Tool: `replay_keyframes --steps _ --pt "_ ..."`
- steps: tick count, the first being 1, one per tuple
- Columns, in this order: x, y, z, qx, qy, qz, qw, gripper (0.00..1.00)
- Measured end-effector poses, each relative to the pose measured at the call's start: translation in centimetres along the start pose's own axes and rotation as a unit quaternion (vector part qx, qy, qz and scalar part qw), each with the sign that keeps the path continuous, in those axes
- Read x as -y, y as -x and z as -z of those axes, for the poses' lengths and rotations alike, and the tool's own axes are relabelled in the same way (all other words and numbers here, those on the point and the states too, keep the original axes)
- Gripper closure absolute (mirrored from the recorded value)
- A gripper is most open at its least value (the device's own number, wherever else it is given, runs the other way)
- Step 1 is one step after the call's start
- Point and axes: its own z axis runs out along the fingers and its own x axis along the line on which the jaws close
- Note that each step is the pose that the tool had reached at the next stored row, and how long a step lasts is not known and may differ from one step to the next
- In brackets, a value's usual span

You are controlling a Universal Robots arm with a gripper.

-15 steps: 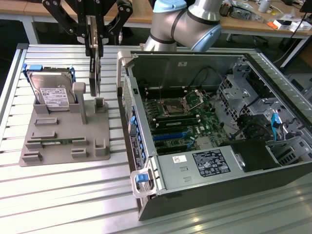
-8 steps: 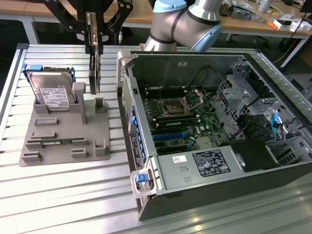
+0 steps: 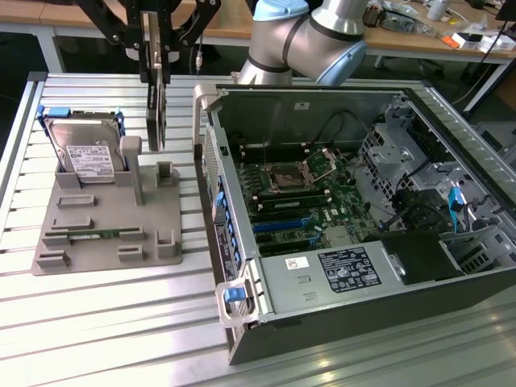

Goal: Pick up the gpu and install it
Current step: 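Pick up the gpu and move the gpu toward the slot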

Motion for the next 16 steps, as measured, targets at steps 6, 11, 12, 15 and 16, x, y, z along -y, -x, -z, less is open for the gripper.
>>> replay_keyframes --steps 6,11,12,15,16 --pt "-0.04 0.5 0.23 -0.001 -0.0001 0.0 1.0 0.75" --pt "-0.14 1.9 0.19 -0.0052 -0.0004 0.0 1.0 0.75" --pt "-0.14 2.0 0.19 -0.0054 -0.0004 0.0 1.0 0.75" --pt "-0.16 2.2 0.18 -0.0058 -0.0004 0.0 1.0 0.75" --pt "-0.17 2.3 0.18 -0.006 -0.0004 0.0 1.0 0.75"
